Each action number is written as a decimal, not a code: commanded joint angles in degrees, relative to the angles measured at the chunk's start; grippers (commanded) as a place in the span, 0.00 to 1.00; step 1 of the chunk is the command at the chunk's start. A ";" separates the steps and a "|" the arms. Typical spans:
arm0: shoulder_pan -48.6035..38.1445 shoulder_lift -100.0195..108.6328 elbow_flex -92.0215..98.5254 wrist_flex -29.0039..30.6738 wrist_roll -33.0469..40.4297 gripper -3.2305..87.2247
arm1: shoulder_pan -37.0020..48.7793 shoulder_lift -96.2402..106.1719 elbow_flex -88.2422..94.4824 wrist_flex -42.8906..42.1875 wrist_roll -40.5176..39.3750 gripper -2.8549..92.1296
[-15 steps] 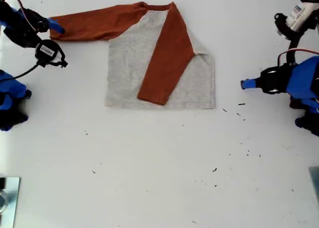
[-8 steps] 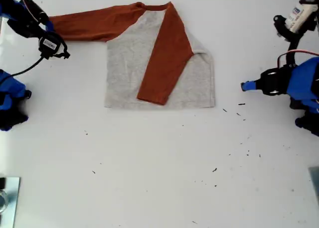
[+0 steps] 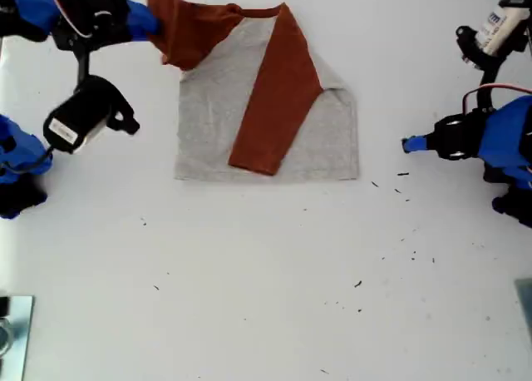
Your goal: Fold t shirt
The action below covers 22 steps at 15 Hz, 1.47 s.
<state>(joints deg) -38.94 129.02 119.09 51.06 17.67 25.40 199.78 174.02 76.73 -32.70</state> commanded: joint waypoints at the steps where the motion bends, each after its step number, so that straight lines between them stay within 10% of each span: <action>1: 13.89 -16.96 -19.51 -4.22 2.64 0.03 | 1.23 0.88 3.08 0.09 0.79 0.07; 3: 21.80 -35.77 -47.29 2.90 9.40 0.54 | 1.32 0.88 3.16 0.18 1.23 0.07; 6: 15.29 -31.82 -49.48 13.89 8.35 0.24 | 1.23 0.88 3.16 0.44 1.76 0.07; 11: 7.38 13.80 10.37 -1.93 10.11 0.14 | 1.76 0.88 3.25 0.35 1.49 0.07; 16: 7.47 42.89 55.37 -5.10 -3.08 0.03 | 2.20 0.88 3.34 0.35 1.67 0.07; 19: 9.32 54.40 56.78 0.97 -6.33 0.03 | 0.79 -3.52 0.35 -3.43 2.55 0.06; 22: 18.54 22.59 26.37 7.38 -10.11 0.03 | -1.14 -43.59 -35.68 -0.70 2.64 0.07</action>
<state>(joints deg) -24.35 165.85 163.56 54.05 9.32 25.49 174.46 159.26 74.53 -30.06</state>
